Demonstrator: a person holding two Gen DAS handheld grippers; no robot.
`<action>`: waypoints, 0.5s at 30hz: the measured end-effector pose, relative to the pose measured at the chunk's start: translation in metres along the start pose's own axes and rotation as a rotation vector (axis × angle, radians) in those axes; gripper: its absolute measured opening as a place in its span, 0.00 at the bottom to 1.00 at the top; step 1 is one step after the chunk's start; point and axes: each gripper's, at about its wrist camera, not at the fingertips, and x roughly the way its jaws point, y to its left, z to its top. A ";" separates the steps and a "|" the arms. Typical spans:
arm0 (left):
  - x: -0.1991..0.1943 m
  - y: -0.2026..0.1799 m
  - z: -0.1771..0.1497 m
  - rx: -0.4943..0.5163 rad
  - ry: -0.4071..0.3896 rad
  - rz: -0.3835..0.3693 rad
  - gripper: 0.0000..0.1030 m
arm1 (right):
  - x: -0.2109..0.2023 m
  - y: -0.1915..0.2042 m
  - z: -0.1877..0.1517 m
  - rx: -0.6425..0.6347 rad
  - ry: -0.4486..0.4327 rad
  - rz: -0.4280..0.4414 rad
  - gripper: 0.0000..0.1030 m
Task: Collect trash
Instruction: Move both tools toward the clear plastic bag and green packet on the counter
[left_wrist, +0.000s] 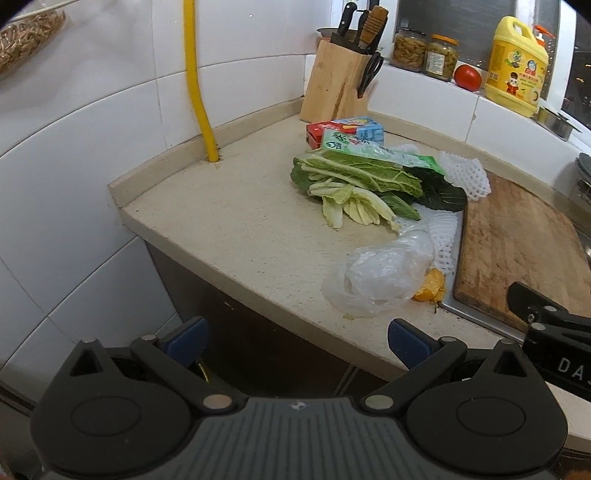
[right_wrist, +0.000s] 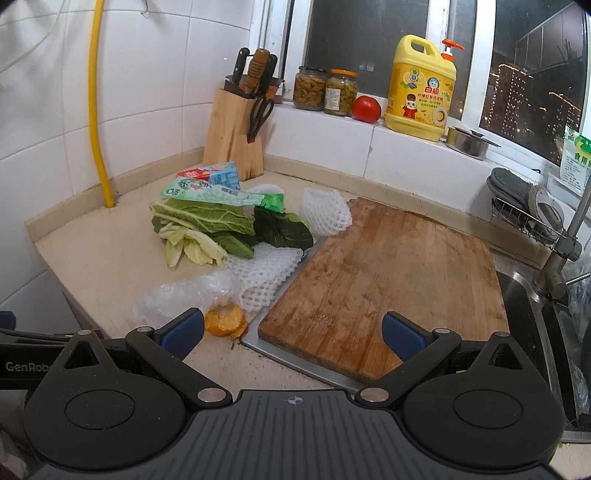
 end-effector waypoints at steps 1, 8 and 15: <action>0.000 0.000 0.000 0.001 -0.001 -0.001 0.98 | 0.000 0.000 0.000 -0.001 0.002 0.000 1.00; 0.000 0.000 -0.006 0.009 -0.005 -0.030 0.97 | 0.000 0.001 0.000 0.001 0.004 -0.005 1.00; 0.008 -0.006 -0.008 0.016 0.019 -0.064 0.95 | 0.003 -0.007 -0.001 -0.002 0.021 -0.015 1.00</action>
